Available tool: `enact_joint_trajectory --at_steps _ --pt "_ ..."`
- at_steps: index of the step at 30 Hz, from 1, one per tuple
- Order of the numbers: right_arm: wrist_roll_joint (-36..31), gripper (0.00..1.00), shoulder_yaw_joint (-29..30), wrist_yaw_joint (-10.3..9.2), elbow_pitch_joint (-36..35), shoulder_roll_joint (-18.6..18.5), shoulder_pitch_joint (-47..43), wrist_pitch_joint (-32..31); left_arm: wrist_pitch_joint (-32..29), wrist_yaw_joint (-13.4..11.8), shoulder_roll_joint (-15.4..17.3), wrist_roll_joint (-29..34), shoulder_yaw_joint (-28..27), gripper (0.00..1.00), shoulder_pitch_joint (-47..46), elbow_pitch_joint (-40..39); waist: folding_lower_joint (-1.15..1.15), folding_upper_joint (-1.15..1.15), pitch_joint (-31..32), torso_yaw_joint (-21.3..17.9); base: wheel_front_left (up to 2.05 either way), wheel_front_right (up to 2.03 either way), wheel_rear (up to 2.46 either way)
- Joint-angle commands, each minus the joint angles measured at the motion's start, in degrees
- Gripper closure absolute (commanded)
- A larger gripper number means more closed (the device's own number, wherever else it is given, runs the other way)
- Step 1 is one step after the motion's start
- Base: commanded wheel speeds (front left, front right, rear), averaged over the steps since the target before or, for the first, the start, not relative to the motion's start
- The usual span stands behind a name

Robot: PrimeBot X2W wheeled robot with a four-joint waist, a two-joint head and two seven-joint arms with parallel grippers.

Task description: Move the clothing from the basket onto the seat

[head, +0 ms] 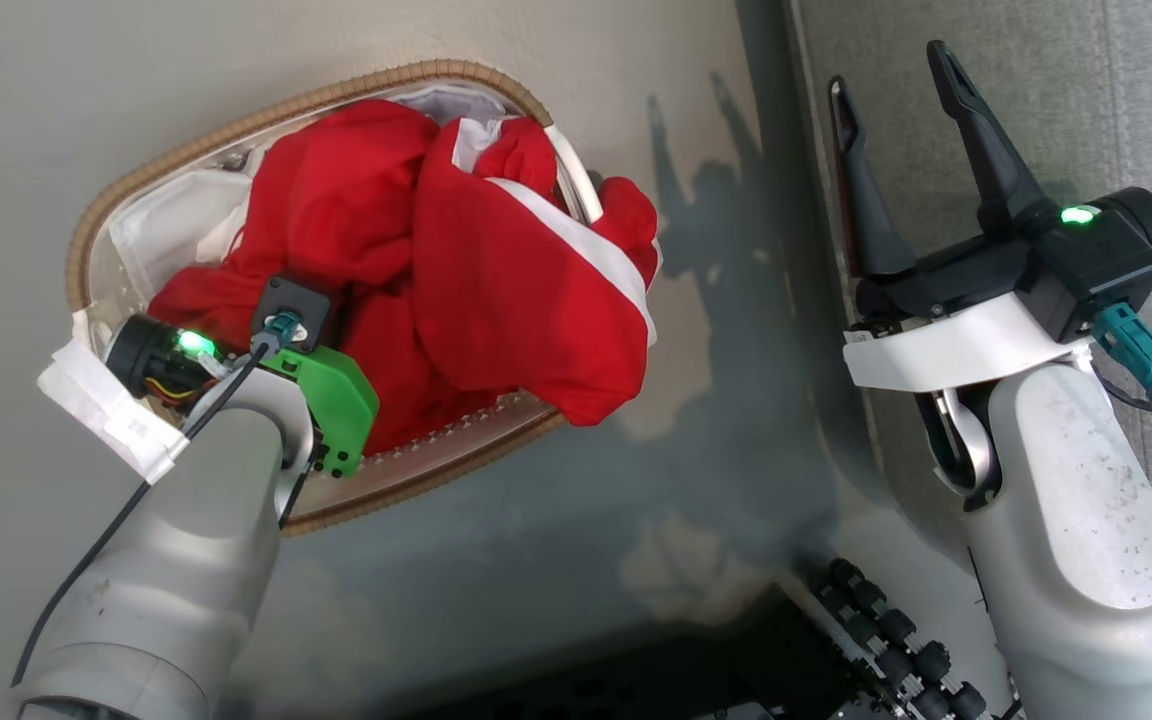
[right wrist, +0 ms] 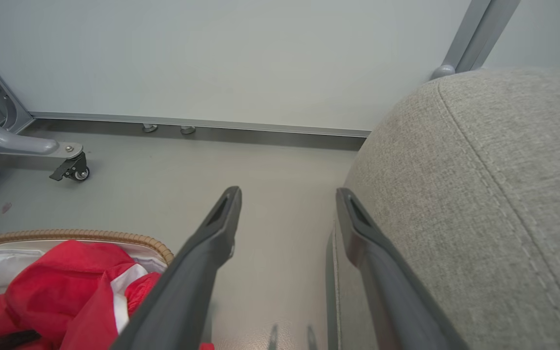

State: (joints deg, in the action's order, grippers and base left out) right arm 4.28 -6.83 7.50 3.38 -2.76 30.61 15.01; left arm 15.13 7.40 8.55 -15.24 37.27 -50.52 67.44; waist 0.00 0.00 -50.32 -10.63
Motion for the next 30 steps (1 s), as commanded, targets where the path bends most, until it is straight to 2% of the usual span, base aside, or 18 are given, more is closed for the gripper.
enact_joint_trajectory --at_steps 1,8,13,23,30 --pt "0.2 0.0 0.1 -0.02 0.4 -0.3 0.0 0.3 0.0 0.1 0.0 -1.3 0.5 1.0 0.5 0.2 0.0 0.0 1.6 0.0 0.0 0.0 0.0" --pt "-0.6 0.0 0.4 -0.02 2.4 -0.3 -2.1 0.3 0.0 0.1 0.1 -6.5 2.3 1.0 5.0 -3.6 0.0 0.0 9.4 1.0 0.0 0.0 0.0" --pt "-1.3 0.0 0.7 -0.03 4.4 -0.3 -4.5 0.3 0.0 0.1 -0.5 -8.2 0.3 1.0 10.3 -7.5 0.0 0.0 17.3 2.7 0.0 0.0 0.0" --pt "-1.6 0.0 1.8 -0.03 7.6 -0.3 -10.5 0.3 0.0 -1.6 -1.8 -5.7 -5.6 1.0 20.7 -18.7 0.0 0.0 29.9 6.0 0.0 0.0 0.0" --pt "-1.5 0.0 2.0 -0.02 9.0 -0.3 -13.9 0.3 0.0 -1.9 -2.6 -3.2 -10.0 1.0 26.3 -25.3 0.0 0.0 36.0 7.5 0.0 0.0 0.0"
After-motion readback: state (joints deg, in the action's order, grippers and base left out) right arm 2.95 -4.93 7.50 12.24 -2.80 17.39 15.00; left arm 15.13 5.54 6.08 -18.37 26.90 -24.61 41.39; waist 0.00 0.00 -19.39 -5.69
